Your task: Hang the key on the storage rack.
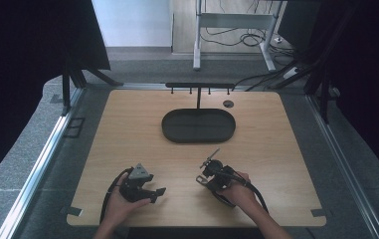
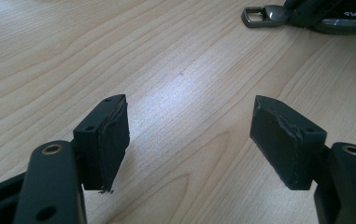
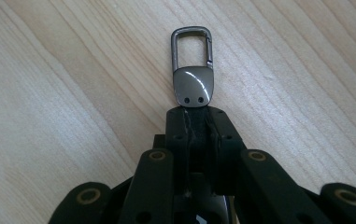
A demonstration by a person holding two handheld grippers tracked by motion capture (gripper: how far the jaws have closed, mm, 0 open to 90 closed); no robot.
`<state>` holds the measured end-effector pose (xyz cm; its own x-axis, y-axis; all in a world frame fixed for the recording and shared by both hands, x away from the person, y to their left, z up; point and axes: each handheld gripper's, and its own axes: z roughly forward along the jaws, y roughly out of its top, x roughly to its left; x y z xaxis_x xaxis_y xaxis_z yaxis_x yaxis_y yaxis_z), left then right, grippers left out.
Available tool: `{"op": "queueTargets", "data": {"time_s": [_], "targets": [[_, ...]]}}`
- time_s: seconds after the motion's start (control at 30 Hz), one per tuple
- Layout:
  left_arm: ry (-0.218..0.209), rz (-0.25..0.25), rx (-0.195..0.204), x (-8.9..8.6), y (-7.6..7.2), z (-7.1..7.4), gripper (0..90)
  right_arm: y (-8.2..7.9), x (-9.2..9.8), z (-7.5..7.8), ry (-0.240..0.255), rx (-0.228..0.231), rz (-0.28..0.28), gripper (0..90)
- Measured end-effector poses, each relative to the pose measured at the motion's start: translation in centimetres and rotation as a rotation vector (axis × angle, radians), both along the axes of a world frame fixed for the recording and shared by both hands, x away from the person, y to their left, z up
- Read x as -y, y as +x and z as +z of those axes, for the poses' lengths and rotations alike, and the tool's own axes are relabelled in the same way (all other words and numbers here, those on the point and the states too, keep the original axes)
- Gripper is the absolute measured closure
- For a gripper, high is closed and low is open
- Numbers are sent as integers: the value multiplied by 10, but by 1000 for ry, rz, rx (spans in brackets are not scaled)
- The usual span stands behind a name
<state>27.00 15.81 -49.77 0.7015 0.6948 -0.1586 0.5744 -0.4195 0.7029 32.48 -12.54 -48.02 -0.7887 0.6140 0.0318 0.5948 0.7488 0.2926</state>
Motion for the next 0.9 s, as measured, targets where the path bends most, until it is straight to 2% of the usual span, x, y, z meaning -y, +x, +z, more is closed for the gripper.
{"op": "queueTargets", "data": {"time_s": [0.23, 0.43, 0.73, 0.9], "targets": [[-1, 1, 0, 0, 0, 0, 290, -1, 3, 3, 22, 2, -3, 806], [-3, 1, -2, 0, 0, 0, 290, -4, 7, 9, 43, 34, -7, 807], [-2, -2, -4, 1, 0, -1, 290, -7, 14, 18, 72, 58, -16, 807], [1, -1, -4, 0, 0, 0, 290, -9, 16, 27, 73, 123, -11, 807]]}}
